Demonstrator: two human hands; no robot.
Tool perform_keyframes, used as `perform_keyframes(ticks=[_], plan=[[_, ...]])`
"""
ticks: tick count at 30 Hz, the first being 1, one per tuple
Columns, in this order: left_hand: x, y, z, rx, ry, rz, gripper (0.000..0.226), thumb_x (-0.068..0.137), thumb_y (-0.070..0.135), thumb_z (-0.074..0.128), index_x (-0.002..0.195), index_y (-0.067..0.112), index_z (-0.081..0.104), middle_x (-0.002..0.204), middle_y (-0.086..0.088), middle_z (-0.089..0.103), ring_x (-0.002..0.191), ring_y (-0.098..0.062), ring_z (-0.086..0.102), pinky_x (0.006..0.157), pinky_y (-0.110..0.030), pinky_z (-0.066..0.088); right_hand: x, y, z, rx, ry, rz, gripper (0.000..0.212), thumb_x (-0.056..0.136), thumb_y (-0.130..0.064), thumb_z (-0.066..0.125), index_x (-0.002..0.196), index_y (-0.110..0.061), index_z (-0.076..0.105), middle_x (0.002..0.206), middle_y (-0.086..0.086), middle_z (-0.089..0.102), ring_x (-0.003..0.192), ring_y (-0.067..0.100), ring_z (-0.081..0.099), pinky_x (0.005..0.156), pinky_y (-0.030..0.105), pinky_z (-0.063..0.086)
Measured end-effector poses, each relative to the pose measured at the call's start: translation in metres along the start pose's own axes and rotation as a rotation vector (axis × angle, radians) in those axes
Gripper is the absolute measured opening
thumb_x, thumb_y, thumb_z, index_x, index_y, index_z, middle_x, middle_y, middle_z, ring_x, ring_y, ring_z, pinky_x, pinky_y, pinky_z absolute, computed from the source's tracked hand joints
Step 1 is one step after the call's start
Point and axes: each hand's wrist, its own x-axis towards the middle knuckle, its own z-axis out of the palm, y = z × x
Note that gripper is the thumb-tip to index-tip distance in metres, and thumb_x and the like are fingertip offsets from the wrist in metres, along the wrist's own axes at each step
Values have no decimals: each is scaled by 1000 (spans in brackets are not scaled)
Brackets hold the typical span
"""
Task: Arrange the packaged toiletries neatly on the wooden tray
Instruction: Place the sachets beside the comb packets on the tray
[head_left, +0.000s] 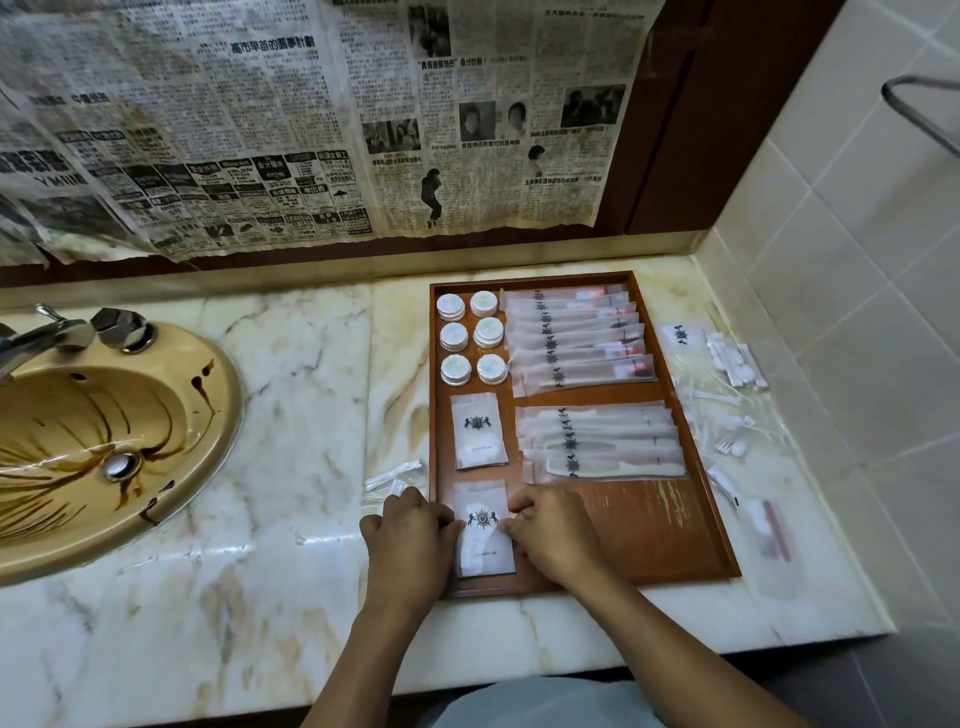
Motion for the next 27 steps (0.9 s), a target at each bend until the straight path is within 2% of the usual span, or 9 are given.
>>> perform_keyframes(ticks=[9,12,14,21,27], plan=[[-2,4,-1,10,8,-13,21,98,42,58,105,32,75,108,4,58,114,-21,49,97,-40,31,1,2,-3,58,-45,12,21,79,-25,82,98,-20,74,81,-3,74,75,12,71,80,29,58],[-3,4,-2,4,23,-8,21,98,41,58,105,31,76,106,4,57,113,-22,49,96,-41,31,-1,0,-5,90,-45,15,16,80,-21,81,89,-26,69,74,-5,72,70,9,70,78,26,57],[-3,4,-2,3,33,-7,20,98,41,58,104,31,76,105,4,57,113,-22,49,95,-40,31,-2,-1,-5,110,-34,19,20,80,-20,80,83,-31,64,71,-7,70,67,7,69,76,24,57],[-4,2,-2,4,40,-4,20,98,41,58,102,31,76,103,5,57,112,-22,50,95,-40,31,-2,-1,-4,116,-18,30,19,80,-22,81,82,-30,64,68,-5,70,65,9,69,72,24,57],[-6,1,0,14,17,5,22,99,40,56,104,31,75,104,4,56,112,-22,50,94,-40,32,-2,0,-1,92,-19,33,23,78,-25,82,78,-34,61,73,-7,71,69,8,69,75,26,57]])
